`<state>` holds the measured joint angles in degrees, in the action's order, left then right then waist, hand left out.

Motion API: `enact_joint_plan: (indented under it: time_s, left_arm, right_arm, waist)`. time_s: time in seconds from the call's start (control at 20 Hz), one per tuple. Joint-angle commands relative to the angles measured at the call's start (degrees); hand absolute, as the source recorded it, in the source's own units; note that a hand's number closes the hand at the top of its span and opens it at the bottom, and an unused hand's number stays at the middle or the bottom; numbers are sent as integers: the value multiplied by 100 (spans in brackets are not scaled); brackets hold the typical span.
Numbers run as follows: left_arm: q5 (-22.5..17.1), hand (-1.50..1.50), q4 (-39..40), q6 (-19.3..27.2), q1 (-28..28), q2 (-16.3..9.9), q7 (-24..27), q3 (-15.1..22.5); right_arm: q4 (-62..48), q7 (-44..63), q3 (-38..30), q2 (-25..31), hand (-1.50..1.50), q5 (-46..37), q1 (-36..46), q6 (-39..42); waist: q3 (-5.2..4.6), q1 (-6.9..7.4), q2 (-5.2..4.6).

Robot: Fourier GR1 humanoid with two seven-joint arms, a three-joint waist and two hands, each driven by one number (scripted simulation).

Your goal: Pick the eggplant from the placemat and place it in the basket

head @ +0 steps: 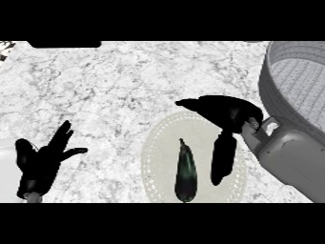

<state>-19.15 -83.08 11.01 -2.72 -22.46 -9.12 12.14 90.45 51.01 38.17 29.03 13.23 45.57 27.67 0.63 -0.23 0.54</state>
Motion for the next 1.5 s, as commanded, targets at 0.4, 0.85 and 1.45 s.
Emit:
enact_joint_plan:
  time_s: [0.4,0.85,1.45]
  left_arm:
    - [155,0,260,-145,-342,-112,-408,54]
    - [356,0,536,46,-233,288,-335,158]
    - [426,0,432,-171,-466,148,-203,4]
  right_arm:
    - [-110,22,224,-641,-150,-929,-520,-211]
    - [-226,-320,326,-1054,-150,-1626,-859,-474]
    - [-779,-446,507,-1081,-150,-1993,-1124,125]
  waist:
    - [-65,68,-59]
    - [-65,44,-67]
    - [-66,59,-68]
